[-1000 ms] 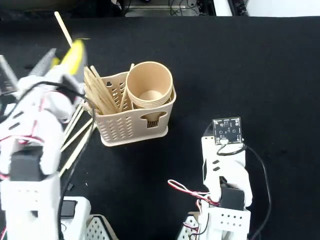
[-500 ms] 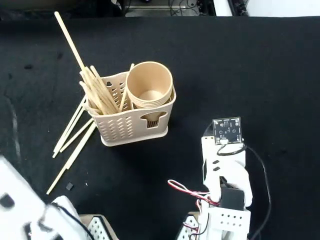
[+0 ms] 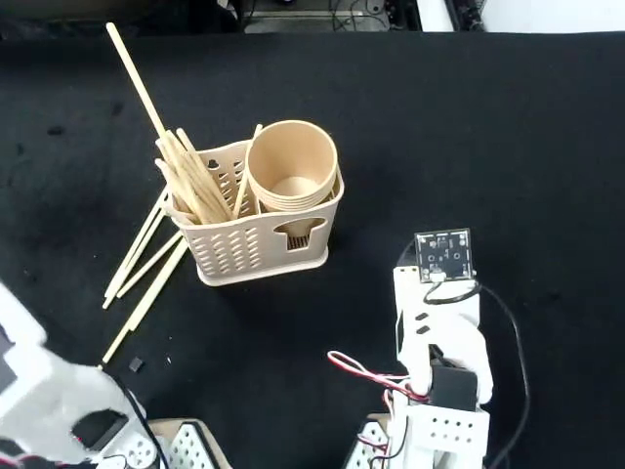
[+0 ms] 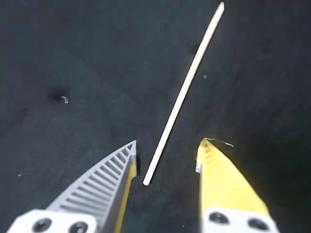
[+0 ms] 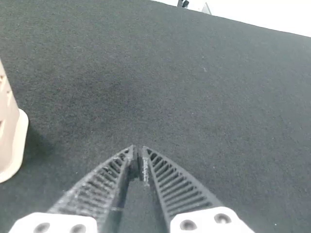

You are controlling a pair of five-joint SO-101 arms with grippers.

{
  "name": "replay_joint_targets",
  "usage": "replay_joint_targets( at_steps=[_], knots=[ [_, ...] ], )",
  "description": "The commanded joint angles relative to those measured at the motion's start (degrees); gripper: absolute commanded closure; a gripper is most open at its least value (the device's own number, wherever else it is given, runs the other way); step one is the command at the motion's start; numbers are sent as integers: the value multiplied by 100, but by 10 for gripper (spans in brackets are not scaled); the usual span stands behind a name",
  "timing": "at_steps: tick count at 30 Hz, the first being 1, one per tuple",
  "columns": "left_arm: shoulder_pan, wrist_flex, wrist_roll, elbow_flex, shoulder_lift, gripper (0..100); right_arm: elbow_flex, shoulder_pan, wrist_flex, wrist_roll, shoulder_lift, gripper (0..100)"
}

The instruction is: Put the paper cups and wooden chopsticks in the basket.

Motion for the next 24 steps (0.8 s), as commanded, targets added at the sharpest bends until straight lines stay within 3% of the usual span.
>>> replay_joint_targets(
  at_steps=[1,8,16,24],
  knots=[
    [4,1204,-176,-2422,1442,795,-31,-53,-44,44,-365,977],
    [163,3174,-185,-6000,4149,797,-31,-62,9,53,-374,977],
    [198,4431,-193,-9490,6435,798,-31,-62,9,53,-374,977],
    [163,4264,-193,-9446,6752,798,-31,-62,9,53,-374,977]
  ],
)
